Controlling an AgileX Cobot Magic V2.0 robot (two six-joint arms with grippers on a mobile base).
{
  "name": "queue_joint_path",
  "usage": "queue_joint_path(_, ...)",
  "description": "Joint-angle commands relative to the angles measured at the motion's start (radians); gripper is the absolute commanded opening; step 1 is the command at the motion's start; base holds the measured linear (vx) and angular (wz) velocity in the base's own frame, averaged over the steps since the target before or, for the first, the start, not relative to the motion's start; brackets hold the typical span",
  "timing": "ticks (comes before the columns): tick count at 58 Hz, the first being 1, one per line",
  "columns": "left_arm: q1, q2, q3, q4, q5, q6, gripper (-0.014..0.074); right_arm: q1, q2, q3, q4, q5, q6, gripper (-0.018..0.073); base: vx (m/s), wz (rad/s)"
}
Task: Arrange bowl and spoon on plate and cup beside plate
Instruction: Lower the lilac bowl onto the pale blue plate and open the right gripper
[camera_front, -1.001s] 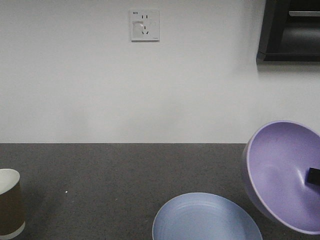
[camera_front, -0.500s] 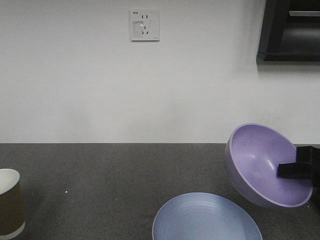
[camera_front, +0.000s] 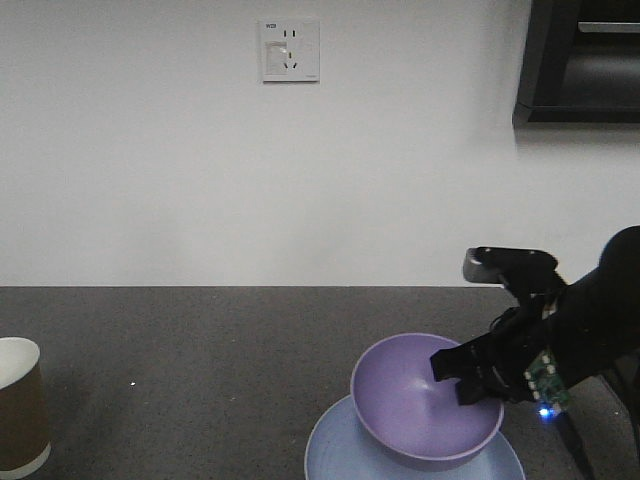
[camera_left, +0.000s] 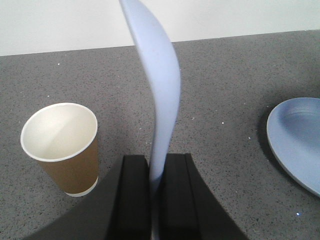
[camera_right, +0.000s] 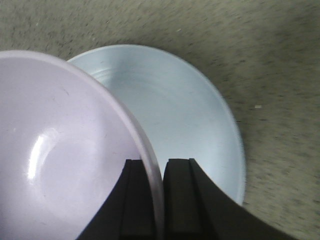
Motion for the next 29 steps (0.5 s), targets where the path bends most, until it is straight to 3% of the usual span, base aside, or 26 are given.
queue_joint_path(1, -0.003, -0.006, -0.028, -0.018, -0.062, -0.009, 0.0, 0.002, 0.017, -0.049, 0.019, -0.064, 0.006, -0.0007, 0.0, 0.0)
queue_joint_path(29, -0.003, -0.006, -0.028, -0.02, -0.035, -0.009, 0.0, 0.002, 0.138, -0.051, 0.04, -0.143, -0.007, -0.0005, 0.0, 0.0)
